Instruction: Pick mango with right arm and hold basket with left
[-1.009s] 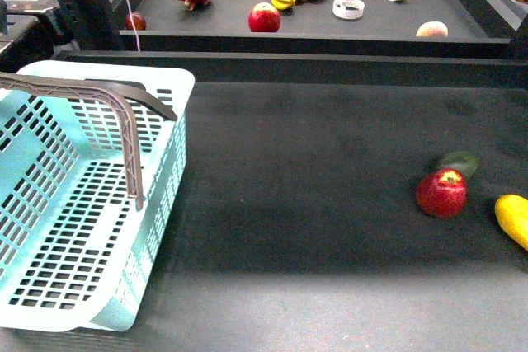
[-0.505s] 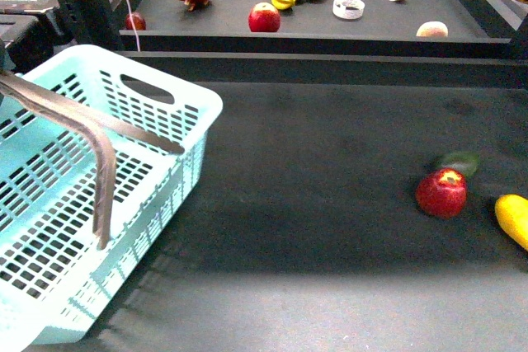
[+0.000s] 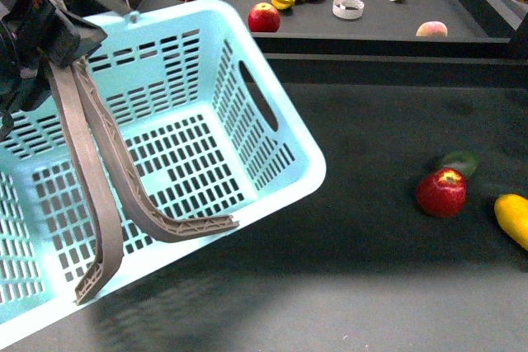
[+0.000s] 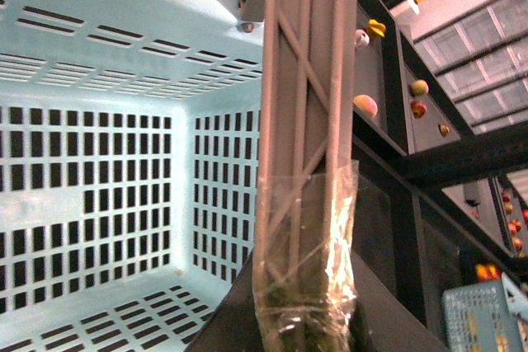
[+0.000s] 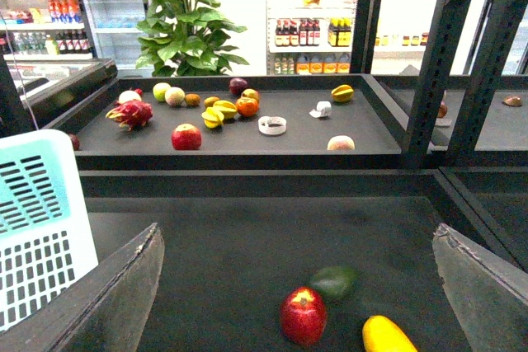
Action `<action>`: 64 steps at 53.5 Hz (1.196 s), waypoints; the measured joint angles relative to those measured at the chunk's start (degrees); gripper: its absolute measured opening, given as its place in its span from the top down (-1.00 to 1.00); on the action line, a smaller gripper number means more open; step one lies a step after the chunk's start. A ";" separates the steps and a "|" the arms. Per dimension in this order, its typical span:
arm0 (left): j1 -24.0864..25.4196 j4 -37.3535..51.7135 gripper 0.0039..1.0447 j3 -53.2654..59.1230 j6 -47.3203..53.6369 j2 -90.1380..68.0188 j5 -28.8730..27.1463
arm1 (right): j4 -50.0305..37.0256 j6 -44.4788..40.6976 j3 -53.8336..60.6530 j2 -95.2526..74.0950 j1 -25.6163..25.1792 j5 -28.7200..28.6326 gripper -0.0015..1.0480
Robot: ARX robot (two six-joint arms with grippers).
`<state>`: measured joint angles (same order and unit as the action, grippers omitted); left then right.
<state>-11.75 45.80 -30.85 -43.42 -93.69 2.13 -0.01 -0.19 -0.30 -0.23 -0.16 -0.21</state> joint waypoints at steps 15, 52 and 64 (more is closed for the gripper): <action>-9.99 2.60 0.86 4.72 9.70 9.22 -4.46 | -0.02 0.00 0.00 0.00 0.00 -0.02 -0.85; -19.45 6.29 0.86 3.23 14.82 5.97 -7.50 | 0.00 0.00 0.00 0.00 0.00 -0.02 -0.85; -19.45 6.29 0.86 3.17 14.93 5.97 -7.63 | -0.02 0.00 0.00 0.00 0.00 -0.02 -0.85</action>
<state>-31.20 52.10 -27.68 -28.49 -87.72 -5.50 -0.03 -0.19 -0.30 -0.23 -0.16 -0.23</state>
